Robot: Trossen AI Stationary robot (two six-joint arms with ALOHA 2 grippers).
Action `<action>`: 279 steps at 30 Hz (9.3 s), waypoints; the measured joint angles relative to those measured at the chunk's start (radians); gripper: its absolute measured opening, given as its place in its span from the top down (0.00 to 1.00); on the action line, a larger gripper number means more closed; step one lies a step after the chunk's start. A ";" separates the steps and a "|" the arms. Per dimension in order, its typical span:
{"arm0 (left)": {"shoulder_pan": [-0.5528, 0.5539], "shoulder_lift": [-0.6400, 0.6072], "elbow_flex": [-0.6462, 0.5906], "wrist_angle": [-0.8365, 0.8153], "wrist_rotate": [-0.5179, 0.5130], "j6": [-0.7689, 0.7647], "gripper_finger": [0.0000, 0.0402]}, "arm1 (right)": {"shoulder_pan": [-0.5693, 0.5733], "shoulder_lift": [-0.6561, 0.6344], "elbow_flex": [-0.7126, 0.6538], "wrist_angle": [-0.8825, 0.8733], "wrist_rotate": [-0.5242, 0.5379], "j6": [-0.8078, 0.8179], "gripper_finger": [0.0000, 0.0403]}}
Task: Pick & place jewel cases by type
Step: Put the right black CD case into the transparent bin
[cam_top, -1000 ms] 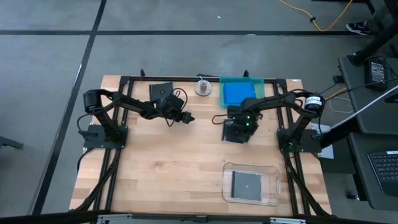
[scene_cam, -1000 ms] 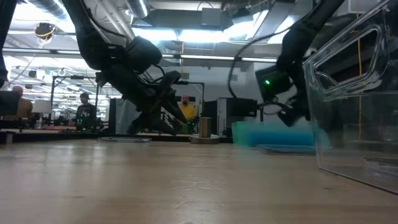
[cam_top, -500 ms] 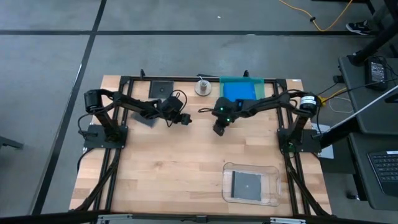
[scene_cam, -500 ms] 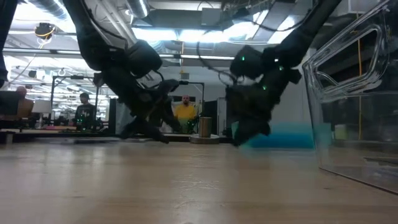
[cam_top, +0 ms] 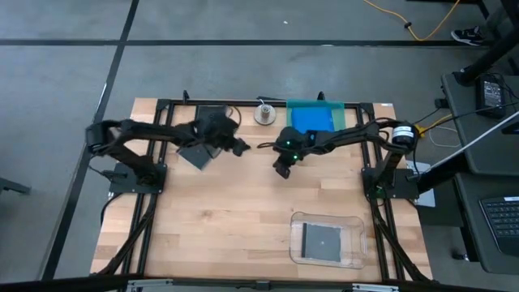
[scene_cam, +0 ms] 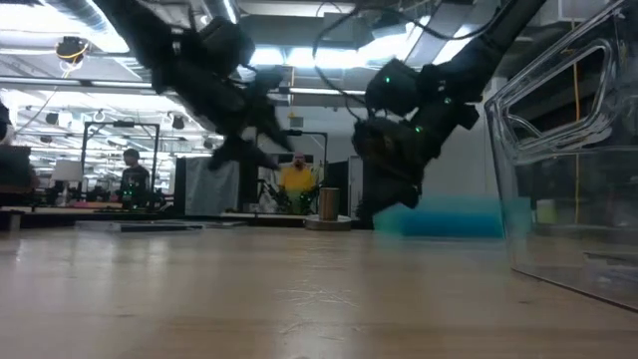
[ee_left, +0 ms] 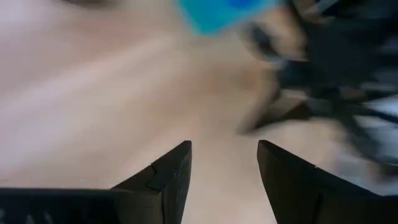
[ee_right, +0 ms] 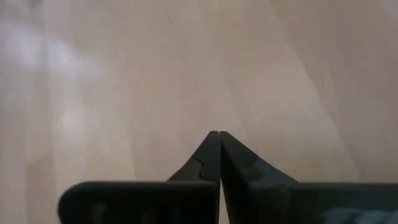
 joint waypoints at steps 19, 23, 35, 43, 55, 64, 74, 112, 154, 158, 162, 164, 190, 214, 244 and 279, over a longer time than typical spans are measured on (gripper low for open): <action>0.466 -0.221 -0.199 -0.587 -0.342 0.326 0.99 | 0.000 -0.001 -0.002 0.120 0.025 -0.021 0.98; 0.510 -0.221 -0.200 -0.575 -0.371 0.363 0.99 | 0.000 -0.001 -0.002 0.119 0.000 -0.015 0.98; 0.580 -0.155 -0.218 -0.641 -0.358 0.431 0.99 | 0.000 -0.001 -0.002 0.119 0.003 -0.043 0.98; 0.463 -0.179 -0.286 -0.620 -0.333 0.274 0.99 | 0.000 -0.002 -0.002 0.113 0.007 -0.052 0.98; 0.227 -0.205 -0.295 -0.419 -0.011 -0.086 0.99 | -0.024 -0.002 -0.002 0.112 0.023 -0.101 0.98; 0.159 -0.221 -0.293 -0.304 -0.064 -0.204 0.99 | -0.055 -0.002 -0.002 0.112 0.015 -0.120 0.98; 0.256 -0.337 -0.290 -0.368 0.114 -0.050 0.98 | 0.064 -0.003 -0.002 0.104 0.013 -0.081 0.99; 0.035 -0.044 -0.287 -0.161 0.299 -0.092 0.49 | 0.215 0.163 0.001 0.258 0.098 0.112 0.99; -0.186 0.056 -0.295 0.203 0.192 -0.376 0.53 | 0.208 0.161 -0.002 0.229 0.071 0.012 0.99; -0.179 -0.010 -0.294 0.175 0.120 -0.386 0.55 | 0.208 0.161 -0.002 0.228 0.071 0.010 0.99; -0.177 -0.092 -0.292 0.147 0.112 -0.401 0.55 | 0.203 0.162 -0.002 0.227 0.069 0.008 0.99; -0.177 -0.137 -0.291 0.146 0.108 -0.403 0.55 | 0.200 0.162 -0.002 0.226 0.070 0.003 0.99; -0.141 -0.032 -0.116 0.055 0.218 -0.285 0.55 | 0.179 0.165 0.003 0.240 0.061 -0.020 0.99; -0.083 -0.052 -0.117 -0.055 0.182 -0.237 0.89 | 0.183 0.165 0.000 0.233 0.051 -0.015 0.99; 0.123 -0.598 -0.095 0.120 0.160 -0.086 0.92 | 0.129 -0.539 -0.003 -0.039 0.500 -0.120 0.99; -0.137 -0.538 0.573 -0.098 0.216 1.609 0.92 | 0.130 -0.931 -0.001 0.143 0.567 -0.175 0.99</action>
